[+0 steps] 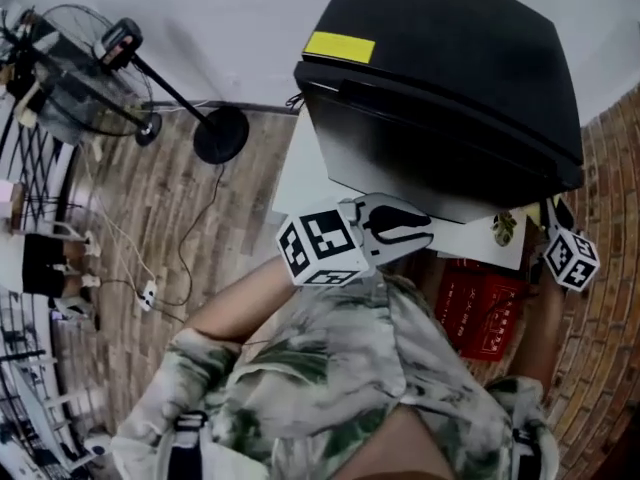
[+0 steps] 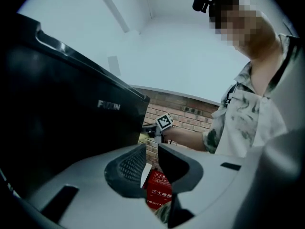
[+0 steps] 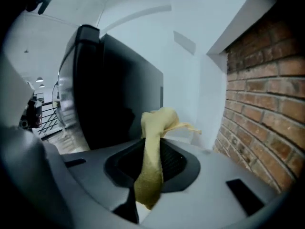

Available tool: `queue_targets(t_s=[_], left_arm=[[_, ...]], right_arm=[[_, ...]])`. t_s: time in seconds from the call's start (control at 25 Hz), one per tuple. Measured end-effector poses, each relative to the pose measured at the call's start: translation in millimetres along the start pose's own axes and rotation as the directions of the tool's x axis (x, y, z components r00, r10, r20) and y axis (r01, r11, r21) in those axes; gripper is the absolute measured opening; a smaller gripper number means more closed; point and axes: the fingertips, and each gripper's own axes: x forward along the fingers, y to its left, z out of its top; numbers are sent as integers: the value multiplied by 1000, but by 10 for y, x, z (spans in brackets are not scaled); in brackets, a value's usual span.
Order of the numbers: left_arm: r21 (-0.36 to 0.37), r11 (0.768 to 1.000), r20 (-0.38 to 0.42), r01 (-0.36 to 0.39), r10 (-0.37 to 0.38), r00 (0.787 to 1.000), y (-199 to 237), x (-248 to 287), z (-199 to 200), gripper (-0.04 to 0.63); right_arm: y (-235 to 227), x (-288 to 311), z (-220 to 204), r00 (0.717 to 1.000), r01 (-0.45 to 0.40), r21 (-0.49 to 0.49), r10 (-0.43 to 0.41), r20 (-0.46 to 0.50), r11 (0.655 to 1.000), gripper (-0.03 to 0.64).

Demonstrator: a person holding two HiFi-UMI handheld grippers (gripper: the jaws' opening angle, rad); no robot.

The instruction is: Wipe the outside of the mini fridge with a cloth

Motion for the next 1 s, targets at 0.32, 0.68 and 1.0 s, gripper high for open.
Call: queue_targets(t_s=[0.32,0.68,1.0], left_arm=[[13,995,-7,96,-96,995,18,-1174,-148,80],[6,977,-44,215,-214,976,19,-1803,-396,80],[-2,973,-61,232,-232,971,-287,-1935,-538,80]], right_arm=[[653,-1088,784,959,242,-41,-232,161,969,89],[2106,-1410,664,962,206,-22,-198,187,978,89],[3091,-1321,276,990,72,-71,-63,123,995,89]])
